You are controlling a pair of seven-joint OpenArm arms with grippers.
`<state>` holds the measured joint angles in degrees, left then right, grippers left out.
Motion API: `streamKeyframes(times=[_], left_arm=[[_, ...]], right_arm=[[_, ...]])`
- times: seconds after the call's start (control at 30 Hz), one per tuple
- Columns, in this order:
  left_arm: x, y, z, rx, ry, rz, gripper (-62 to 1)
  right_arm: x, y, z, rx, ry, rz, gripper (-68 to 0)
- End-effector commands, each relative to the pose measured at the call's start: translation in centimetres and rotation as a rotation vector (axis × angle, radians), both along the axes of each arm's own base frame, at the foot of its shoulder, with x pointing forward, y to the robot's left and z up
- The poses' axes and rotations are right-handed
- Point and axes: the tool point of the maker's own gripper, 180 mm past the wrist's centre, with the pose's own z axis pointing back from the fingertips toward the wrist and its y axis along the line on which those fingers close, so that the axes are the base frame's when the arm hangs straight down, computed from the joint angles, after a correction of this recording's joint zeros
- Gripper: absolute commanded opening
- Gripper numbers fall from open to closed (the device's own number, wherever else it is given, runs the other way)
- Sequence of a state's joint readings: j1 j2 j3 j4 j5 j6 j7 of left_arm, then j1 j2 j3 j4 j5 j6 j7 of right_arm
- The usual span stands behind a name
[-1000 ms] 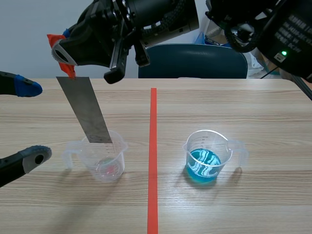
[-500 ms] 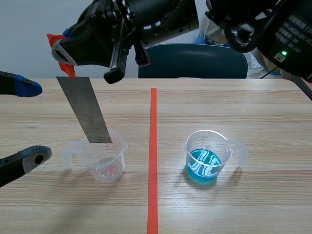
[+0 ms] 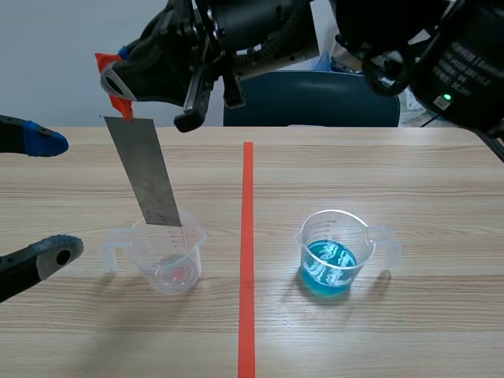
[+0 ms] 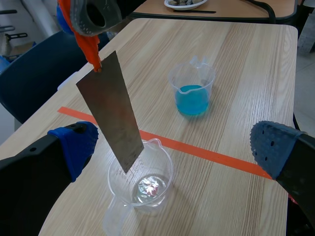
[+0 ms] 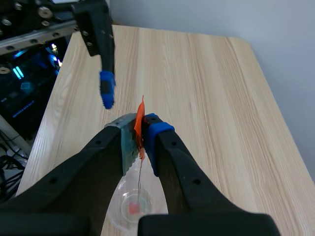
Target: Do the redox reaction experiment
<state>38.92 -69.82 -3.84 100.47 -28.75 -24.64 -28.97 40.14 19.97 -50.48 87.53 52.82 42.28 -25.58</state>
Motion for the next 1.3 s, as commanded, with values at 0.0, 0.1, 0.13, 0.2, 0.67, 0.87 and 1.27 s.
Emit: streamKeyframes(times=[0.0,0.1,0.13,0.2,0.67,0.87,1.27], left_arm=[[0.1,-0.1,0.5,-0.024,-0.009,0.006,1.4],[0.1,-0.1,0.5,-0.024,-0.009,0.006,1.4],[0.1,-0.1,0.5,-0.024,-0.009,0.006,1.4],[0.1,-0.1,0.5,-0.024,-0.009,0.006,1.4],[0.1,0.0,0.3,-0.013,-0.004,0.007,1.4],[0.1,0.0,0.2,-0.007,-0.001,0.009,1.4],[0.1,0.0,0.2,-0.007,-0.001,0.009,1.4]], right_arm=[[-0.1,0.5,1.0,0.031,-0.017,0.022,-66.9],[0.5,0.6,0.7,0.05,-0.008,0.009,-66.9],[0.7,0.6,0.6,0.052,-0.006,0.005,-66.9],[0.9,0.8,0.5,0.053,-0.007,-0.001,-66.9],[0.9,1.3,-2.3,0.036,0.013,0.001,-66.9],[0.8,1.4,-3.3,0.027,-0.001,0.006,-66.9],[-0.2,1.8,-5.7,-0.018,-0.032,0.019,-66.9]])
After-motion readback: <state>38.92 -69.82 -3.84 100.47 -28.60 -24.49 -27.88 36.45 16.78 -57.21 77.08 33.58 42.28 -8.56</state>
